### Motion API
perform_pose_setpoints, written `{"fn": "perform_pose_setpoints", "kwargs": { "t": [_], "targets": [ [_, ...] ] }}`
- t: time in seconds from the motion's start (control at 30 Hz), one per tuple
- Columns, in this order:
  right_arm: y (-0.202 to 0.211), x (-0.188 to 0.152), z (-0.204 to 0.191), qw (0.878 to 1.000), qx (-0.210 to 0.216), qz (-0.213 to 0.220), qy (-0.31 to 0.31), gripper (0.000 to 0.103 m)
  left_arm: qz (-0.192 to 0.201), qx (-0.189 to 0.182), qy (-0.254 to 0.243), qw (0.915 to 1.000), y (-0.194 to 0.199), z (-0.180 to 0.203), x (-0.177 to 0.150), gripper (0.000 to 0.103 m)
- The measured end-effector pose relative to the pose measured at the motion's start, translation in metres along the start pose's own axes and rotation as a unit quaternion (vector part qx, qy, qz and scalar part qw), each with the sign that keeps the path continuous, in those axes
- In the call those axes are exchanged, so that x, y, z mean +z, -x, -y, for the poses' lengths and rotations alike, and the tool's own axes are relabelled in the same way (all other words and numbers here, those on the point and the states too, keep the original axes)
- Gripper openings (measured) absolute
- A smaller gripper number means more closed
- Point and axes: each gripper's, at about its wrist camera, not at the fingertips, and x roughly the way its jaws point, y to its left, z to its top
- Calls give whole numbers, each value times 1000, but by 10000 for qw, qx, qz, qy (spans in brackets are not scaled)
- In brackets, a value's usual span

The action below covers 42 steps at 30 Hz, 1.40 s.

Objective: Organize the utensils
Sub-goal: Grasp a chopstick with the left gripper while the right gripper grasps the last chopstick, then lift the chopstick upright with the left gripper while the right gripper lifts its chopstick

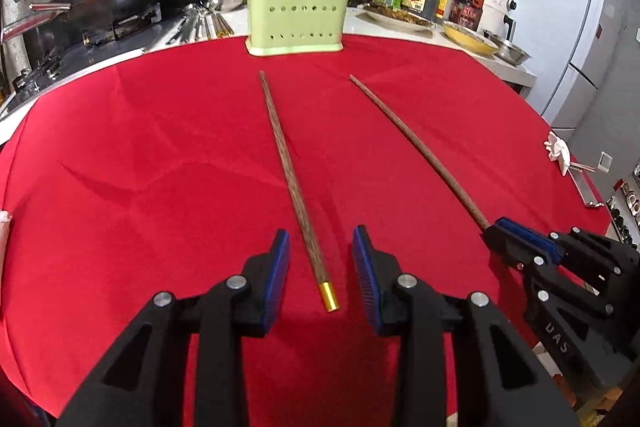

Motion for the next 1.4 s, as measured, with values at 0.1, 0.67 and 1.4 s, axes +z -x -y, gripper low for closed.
{"fn": "perform_pose_setpoints", "kwargs": {
  "t": [0.1,0.67,1.4],
  "targets": [
    [0,0,4,10000,52,1,-61,11,-7,194,-107,9998,-3,4,1,22],
    [14,-19,3,9995,227,204,28,27,43,683,-345,9971,27,-24,-32,7],
    [-3,-3,-2,9993,53,369,10,7,231,770,-147,9967,18,-31,-22,7]
  ]
}}
